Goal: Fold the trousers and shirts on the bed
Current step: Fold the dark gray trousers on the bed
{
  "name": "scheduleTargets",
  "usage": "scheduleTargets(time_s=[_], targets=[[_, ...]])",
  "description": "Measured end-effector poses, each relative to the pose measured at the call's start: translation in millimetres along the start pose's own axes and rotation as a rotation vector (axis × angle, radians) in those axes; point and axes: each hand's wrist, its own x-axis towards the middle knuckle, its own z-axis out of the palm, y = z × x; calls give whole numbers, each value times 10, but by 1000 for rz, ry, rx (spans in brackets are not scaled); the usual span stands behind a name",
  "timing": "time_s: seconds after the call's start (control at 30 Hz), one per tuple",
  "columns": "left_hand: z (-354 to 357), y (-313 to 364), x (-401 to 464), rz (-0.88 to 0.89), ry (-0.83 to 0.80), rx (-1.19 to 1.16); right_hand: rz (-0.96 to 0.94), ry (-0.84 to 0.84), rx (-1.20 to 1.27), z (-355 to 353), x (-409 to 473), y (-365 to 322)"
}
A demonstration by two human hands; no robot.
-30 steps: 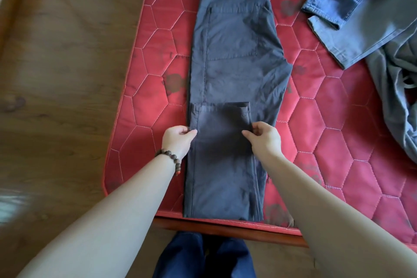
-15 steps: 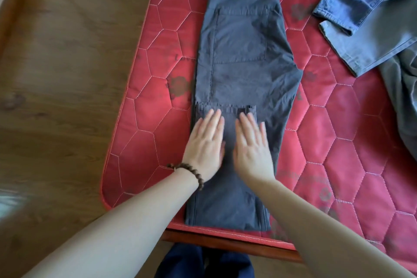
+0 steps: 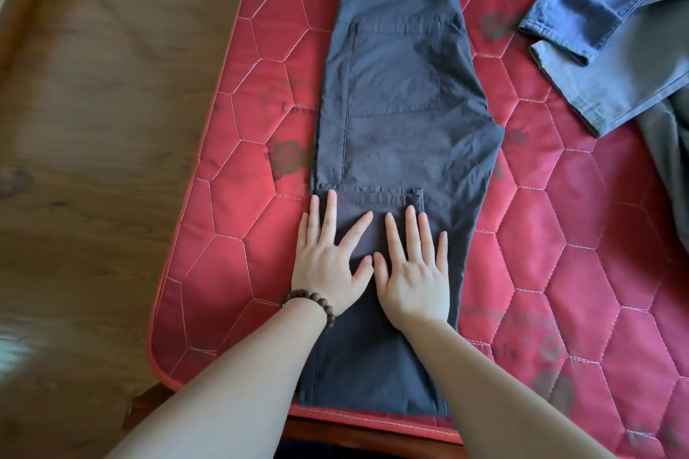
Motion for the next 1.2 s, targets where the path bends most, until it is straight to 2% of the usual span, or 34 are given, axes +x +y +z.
scheduleTargets(time_s=[0.17,0.23,0.3,0.4,0.53,0.67,0.73,0.9,1.03,1.1,1.2], targets=[[-282,12,109,-118,14,-427,-25,-5,114,-197,38,42],[-341,8,-12,-60,118,-334,-9,49,83,-275,-55,48],[-254,42,-320,103,183,-163,-92,105,26,-263,-313,-12],[29,171,-863,296,29,37,-301,48,27,-54,-849,-121],[197,145,-986,267,-71,129,-229,-59,15,114,-990,-84],[82,-45,-977,251,-104,84,-109,-86,-27,40,-998,121],[-17,-192,-951,300,-122,83,-101,-104,-46,-47,-1012,330],[-269,-544,-664,434,-48,150,-339,-49,-161,-331,-759,819],[-437,-636,-364,586,-83,310,-466,-111,-331,-533,-442,1048],[-436,-568,-206,588,-103,289,-578,-124,-364,-548,-304,979],[-445,-481,-63,535,-237,194,-723,-186,-358,-587,-86,768]])
